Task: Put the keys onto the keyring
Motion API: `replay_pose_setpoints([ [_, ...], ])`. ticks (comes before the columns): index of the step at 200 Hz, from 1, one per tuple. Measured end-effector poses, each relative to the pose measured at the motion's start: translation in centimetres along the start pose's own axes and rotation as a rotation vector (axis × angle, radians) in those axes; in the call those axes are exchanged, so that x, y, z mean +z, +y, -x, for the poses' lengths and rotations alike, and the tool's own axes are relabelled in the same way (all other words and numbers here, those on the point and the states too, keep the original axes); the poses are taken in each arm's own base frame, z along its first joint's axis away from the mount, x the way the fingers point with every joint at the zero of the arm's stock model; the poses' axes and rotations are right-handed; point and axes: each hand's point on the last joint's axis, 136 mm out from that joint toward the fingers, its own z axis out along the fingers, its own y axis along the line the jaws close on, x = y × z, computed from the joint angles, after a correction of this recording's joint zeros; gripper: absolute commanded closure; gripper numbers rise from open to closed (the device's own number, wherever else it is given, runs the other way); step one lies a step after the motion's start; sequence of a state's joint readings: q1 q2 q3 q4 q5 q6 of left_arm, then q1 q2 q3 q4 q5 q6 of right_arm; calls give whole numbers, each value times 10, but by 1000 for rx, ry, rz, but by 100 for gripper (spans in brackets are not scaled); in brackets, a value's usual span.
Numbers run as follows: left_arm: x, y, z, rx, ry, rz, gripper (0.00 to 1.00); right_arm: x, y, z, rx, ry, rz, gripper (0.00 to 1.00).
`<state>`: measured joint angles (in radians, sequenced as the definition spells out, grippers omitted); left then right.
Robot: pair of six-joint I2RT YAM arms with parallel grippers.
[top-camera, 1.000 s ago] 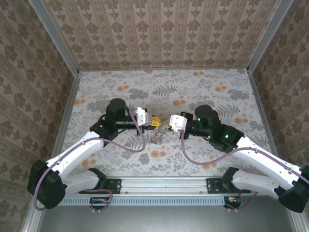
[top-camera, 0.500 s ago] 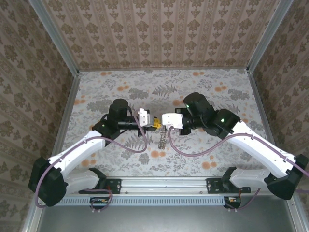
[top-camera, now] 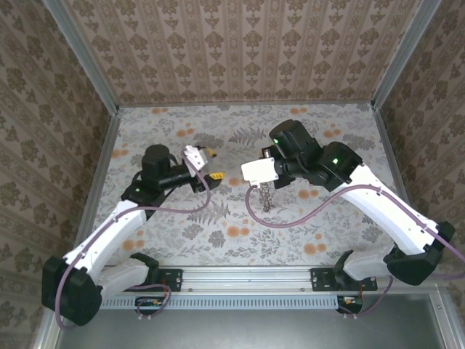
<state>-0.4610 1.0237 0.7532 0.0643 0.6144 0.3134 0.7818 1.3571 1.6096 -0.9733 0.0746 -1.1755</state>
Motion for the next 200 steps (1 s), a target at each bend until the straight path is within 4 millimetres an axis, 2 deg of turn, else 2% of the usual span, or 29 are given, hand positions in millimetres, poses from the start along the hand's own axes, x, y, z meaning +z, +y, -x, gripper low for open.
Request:
replay_pose_setpoints([
  [25,-21,50,-24,-135,88,249,0,18,-16,10,28,-10,-28,100],
  [51,-53,101,-79,-354,234,494,0,48,-28,29,108,-46,-41,100],
  [70,-81,123,-121,-538,332,639,0,70,-39,44,178,-81,-44,100],
  [83,-100,134,-140,-645,375,736,0,83,-44,52,225,-101,-44,100],
  [105,-129,145,-156,-783,403,882,0,102,-56,66,316,-128,-45,100],
  [135,-153,153,-167,-907,389,992,0,118,-83,77,366,-125,-67,100],
  [200,-165,150,-187,-1025,384,1087,0,113,-94,81,425,-134,-76,100],
])
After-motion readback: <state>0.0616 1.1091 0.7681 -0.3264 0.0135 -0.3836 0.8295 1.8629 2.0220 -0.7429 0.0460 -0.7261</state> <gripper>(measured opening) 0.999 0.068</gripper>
